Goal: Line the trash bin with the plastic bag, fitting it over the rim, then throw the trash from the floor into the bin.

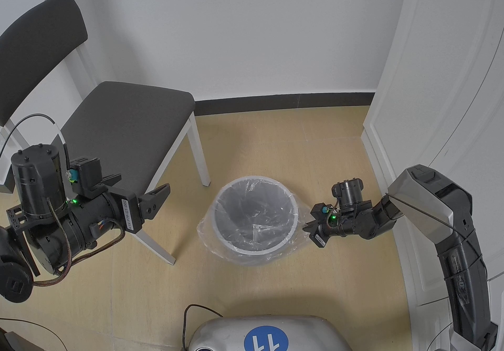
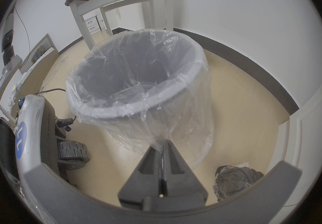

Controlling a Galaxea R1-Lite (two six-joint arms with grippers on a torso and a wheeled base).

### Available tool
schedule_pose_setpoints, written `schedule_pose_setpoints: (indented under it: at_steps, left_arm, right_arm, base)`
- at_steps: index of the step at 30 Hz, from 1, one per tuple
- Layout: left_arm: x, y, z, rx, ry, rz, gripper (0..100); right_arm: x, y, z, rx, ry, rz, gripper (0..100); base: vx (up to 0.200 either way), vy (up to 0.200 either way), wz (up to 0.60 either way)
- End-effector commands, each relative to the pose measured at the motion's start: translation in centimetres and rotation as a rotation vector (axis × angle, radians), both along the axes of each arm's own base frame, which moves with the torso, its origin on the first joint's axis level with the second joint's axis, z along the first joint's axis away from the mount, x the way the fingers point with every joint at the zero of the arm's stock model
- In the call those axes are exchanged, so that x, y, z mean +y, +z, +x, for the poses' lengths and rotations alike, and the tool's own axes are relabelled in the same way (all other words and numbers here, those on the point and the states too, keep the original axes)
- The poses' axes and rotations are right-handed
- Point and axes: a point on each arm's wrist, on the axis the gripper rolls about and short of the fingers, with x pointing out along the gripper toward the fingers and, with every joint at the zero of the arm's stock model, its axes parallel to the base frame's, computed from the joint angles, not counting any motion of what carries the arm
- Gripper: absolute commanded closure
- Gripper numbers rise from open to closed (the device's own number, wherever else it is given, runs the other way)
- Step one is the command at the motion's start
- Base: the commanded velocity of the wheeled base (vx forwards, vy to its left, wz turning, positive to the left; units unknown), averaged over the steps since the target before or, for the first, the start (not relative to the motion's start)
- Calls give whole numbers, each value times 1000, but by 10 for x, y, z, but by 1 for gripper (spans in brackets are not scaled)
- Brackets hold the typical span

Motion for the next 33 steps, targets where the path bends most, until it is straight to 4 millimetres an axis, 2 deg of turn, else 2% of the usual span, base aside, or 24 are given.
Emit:
schedule_pose_setpoints:
  at_steps: [1,2,12,19,22,24,25,26,29,33]
  left_arm:
    - [0,-1,0,4,-1,2,0]
    - [0,-1,0,4,-1,2,0]
    - [0,0,0,1,-1,0,0]
    - [1,2,-2,-7,-1,-4,0]
    - [0,1,-3,-4,-7,-3,0]
    - [-1,1,-3,-4,-9,-3,0]
    - [-1,0,-3,-3,-10,-2,0]
    - [-1,0,-3,-3,-10,-2,0]
    - [-1,0,-4,-2,-15,0,0]
    - [-1,1,-5,-8,-16,-2,0]
  right_arm:
    - [5,-1,0,-3,14,-1,100]
    - [6,-2,-1,-1,19,1,0]
    - [14,-3,-8,10,44,1,0]
    - [2,6,-18,19,42,-20,0]
    - [-6,31,-30,7,36,-17,0]
    - [-7,37,-33,3,36,-15,0]
    - [-8,50,-39,-14,38,-10,0]
    - [-8,50,-39,-14,38,-10,0]
    - [-3,76,-51,-64,52,5,0]
    - [17,100,-62,-140,86,38,0]
  base:
    - [0,0,0]
    - [0,0,0]
    - [0,0,0]
    - [0,0,0]
    - [0,0,0]
    - [0,0,0]
    - [0,0,0]
    - [0,0,0]
    - [0,0,0]
    - [0,0,0]
